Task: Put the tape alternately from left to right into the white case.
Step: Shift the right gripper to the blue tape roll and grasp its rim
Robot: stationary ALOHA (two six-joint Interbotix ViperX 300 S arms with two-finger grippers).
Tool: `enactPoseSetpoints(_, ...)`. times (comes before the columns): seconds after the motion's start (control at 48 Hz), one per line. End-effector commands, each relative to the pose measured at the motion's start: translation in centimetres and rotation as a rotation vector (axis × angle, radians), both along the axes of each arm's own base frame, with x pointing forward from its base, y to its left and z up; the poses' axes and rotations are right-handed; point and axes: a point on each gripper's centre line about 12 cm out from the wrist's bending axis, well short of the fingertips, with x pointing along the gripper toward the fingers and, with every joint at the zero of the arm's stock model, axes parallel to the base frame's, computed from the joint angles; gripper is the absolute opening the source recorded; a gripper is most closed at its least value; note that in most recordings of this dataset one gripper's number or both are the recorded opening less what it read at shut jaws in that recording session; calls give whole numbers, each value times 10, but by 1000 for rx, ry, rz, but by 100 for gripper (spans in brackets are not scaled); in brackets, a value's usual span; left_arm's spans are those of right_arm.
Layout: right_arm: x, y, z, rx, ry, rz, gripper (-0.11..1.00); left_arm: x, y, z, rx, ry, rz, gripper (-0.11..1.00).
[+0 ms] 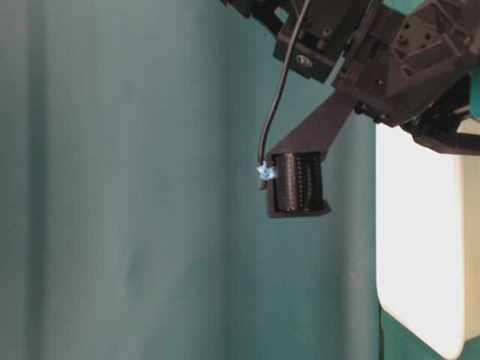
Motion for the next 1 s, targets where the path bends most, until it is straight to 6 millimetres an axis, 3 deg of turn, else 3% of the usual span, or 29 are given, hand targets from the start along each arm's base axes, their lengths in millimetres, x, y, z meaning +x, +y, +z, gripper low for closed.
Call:
enactPoseSetpoints(0.0,6,0,10,0,-32,1,83,3,0,5,-3,-21,3,81)
enactPoseSetpoints(0.229,6,-3,11,-16,-36,11,76,3,0,5,-3,-21,3,81)
enactPoseSetpoints(0.416,8,-3,13,-16,-37,11,30,2,0,5,-2,-20,2,81)
enactPoseSetpoints(0.791,11,-2,23,-16,-48,10,30,2,0,6,-4,-18,4,81)
enactPoseSetpoints(0.979,9,-1,51,-10,-105,14,30,2,0,6,-4,-18,4,81)
